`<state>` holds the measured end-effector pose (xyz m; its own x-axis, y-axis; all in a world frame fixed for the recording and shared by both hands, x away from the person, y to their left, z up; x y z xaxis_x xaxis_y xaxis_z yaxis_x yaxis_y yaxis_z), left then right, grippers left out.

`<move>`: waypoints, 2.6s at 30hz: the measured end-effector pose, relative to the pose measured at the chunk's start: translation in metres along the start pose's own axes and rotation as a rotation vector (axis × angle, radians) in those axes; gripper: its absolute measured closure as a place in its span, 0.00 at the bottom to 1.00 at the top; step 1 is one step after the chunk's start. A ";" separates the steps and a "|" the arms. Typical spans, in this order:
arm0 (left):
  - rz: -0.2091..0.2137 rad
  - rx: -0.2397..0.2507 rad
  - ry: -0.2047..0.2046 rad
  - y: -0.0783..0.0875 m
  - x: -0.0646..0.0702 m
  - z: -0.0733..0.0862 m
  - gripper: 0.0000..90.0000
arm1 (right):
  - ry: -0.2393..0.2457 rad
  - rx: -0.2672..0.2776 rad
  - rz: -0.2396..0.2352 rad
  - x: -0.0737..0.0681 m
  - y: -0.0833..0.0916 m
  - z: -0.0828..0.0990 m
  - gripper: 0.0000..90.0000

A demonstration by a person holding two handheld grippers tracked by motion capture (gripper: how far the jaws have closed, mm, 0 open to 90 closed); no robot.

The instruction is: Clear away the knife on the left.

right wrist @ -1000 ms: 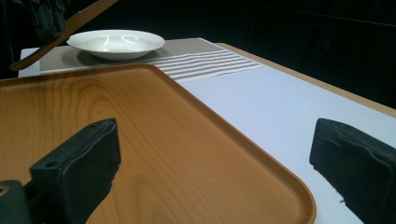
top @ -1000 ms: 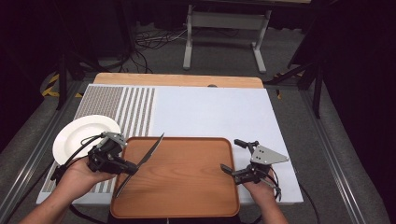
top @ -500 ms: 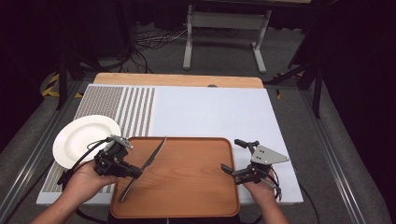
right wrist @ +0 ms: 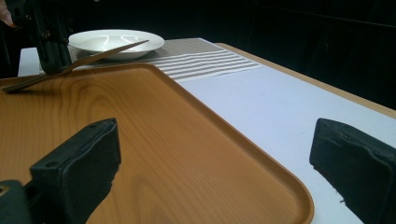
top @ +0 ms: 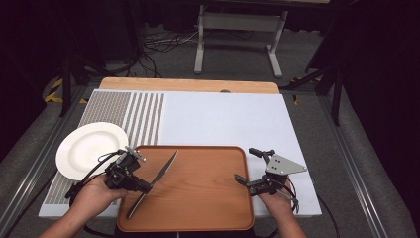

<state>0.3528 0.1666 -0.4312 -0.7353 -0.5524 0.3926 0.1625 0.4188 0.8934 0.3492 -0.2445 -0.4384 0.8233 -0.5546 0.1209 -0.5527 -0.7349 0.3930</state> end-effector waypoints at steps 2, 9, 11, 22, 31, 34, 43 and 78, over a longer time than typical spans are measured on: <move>0.001 -0.005 0.005 -0.002 -0.001 0.000 0.89 | -0.001 0.000 0.000 0.000 0.000 0.000 0.03; 0.000 -0.020 0.003 -0.007 0.000 -0.001 0.89 | 0.002 0.006 0.000 0.000 0.001 0.000 0.03; 0.014 -0.013 0.014 -0.009 -0.002 0.000 0.89 | 0.001 0.007 0.001 -0.001 0.001 -0.001 0.03; 0.027 -0.033 0.036 -0.019 -0.006 0.003 0.89 | 0.002 0.008 0.000 -0.001 0.001 -0.001 0.03; 0.013 -0.049 0.043 -0.021 -0.007 0.004 0.89 | 0.000 0.007 0.001 -0.001 0.001 -0.001 0.03; 0.010 -0.061 0.041 -0.023 -0.007 0.004 0.89 | 0.004 0.007 -0.001 -0.001 0.001 -0.001 0.03; -0.002 -0.065 0.048 -0.025 -0.008 0.004 0.89 | 0.002 0.007 -0.003 -0.001 0.001 -0.001 0.03; -0.175 0.201 -0.318 -0.008 0.025 -0.007 0.84 | 0.004 0.008 -0.006 -0.001 0.001 -0.001 0.03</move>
<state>0.3378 0.1445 -0.4269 -0.9121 -0.3910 0.1232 -0.0918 0.4877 0.8682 0.3482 -0.2441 -0.4374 0.8270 -0.5488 0.1223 -0.5490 -0.7412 0.3862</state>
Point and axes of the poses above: each handheld gripper's, and its own axes: y roughly backward along the jaws, z roughly out of its underside, x roughly to its right, the point moved 2 cm from there along -y, roughly forward along the jaws, and after that the axes turned 8 degrees about -x, right-handed, at the moved point
